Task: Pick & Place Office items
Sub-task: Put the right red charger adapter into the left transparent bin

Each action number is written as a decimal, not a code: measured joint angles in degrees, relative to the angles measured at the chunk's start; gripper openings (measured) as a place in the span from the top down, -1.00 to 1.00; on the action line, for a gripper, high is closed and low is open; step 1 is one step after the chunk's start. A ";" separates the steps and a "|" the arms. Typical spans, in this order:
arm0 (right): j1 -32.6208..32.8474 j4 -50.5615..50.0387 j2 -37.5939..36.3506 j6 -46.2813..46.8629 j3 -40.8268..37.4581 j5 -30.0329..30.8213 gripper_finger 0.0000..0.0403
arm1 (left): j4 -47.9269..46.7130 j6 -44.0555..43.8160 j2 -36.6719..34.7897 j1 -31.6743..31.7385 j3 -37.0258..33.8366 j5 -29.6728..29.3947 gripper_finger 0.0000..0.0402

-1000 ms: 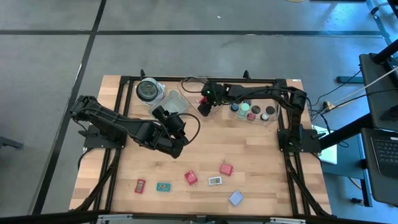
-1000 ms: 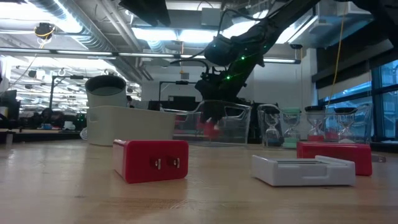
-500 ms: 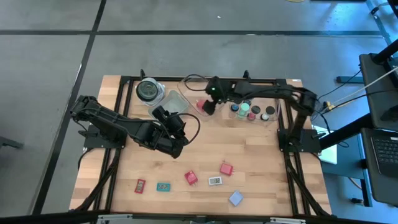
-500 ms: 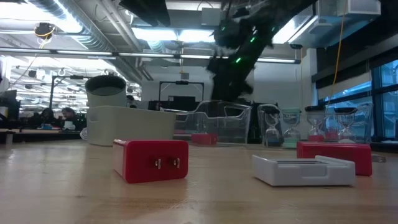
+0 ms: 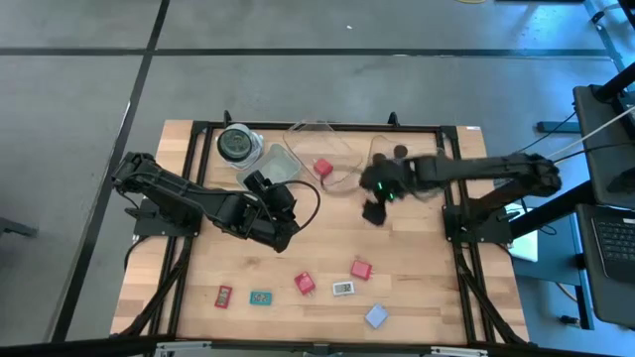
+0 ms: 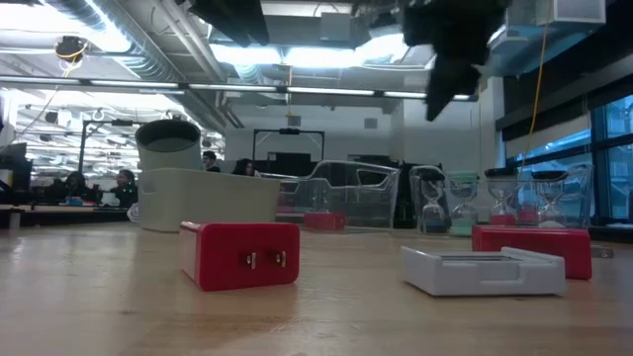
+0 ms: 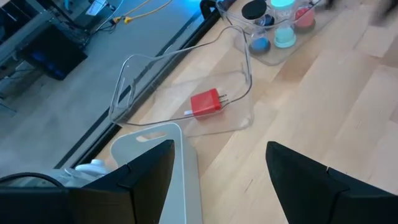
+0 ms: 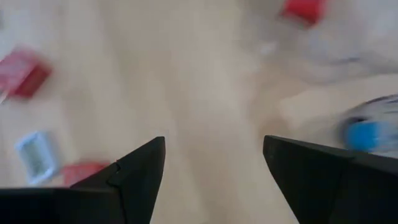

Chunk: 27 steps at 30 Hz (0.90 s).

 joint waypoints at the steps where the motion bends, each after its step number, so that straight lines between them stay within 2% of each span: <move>1: 2.08 0.46 -0.40 1.11 -1.45 0.02 -0.36 | 0.00 0.00 0.02 0.00 0.00 0.02 -0.25; 6: 11.04 6.11 -0.10 5.68 -7.48 0.01 -0.36 | 0.01 -0.02 0.02 0.00 0.00 0.08 -0.25; 11: 17.34 13.03 1.28 9.00 -10.90 -1.53 -0.37 | 0.02 -0.39 0.02 0.00 0.00 0.19 -0.25; 17: 22.72 22.91 4.34 11.42 -13.07 -1.49 -0.56 | 0.04 -3.02 0.02 0.00 0.00 0.28 -0.25; 22: 25.60 24.97 8.88 10.06 -13.30 4.41 -0.75 | 0.05 -3.25 0.02 0.00 0.00 2.47 -0.25; 27: 28.91 26.68 13.23 5.26 -13.30 10.09 -0.80 | 0.04 -3.21 0.02 -0.02 0.00 4.13 -0.25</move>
